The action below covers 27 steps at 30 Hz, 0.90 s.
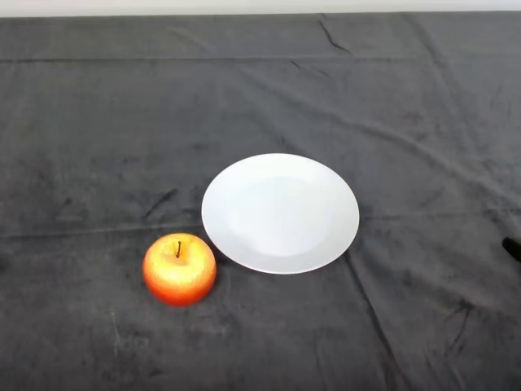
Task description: Move the apple to the plate
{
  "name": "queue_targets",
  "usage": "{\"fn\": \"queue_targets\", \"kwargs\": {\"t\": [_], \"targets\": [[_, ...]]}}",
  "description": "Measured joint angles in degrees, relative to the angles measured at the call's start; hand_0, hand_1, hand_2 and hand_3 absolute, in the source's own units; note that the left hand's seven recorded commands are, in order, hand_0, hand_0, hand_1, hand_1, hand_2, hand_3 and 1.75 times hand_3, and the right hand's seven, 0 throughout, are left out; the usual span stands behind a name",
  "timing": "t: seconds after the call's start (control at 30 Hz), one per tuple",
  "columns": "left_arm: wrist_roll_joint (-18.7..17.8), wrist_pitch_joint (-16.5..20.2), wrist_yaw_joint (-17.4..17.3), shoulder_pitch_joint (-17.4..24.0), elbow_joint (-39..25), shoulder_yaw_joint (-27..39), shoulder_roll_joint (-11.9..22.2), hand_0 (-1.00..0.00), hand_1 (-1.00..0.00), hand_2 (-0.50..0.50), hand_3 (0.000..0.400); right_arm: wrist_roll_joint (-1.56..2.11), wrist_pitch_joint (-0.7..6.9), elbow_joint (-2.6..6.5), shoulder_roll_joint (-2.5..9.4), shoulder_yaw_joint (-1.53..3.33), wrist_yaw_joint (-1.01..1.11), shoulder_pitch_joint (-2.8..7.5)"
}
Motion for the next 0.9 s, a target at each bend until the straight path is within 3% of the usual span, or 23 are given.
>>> {"fn": "queue_targets", "kwargs": {"t": [0.33,0.73,0.9], "targets": [[-0.03,4.77,-5.78,2.59,-15.80,-3.81,-1.19,0.00,0.00,0.00,0.000,0.01,0.00,-0.36,-0.01,0.03,-0.02,0.02],[0.28,12.59,-8.93,6.51,-27.42,-6.72,-4.22,0.00,0.00,0.00,0.000,0.01,0.02,-0.71,-0.14,0.35,-0.10,0.18],[1.22,14.78,-9.57,6.78,-29.12,-8.97,-6.14,0.00,0.00,0.00,0.000,0.01,0.05,-1.08,-0.19,0.39,-0.11,0.22]]}}
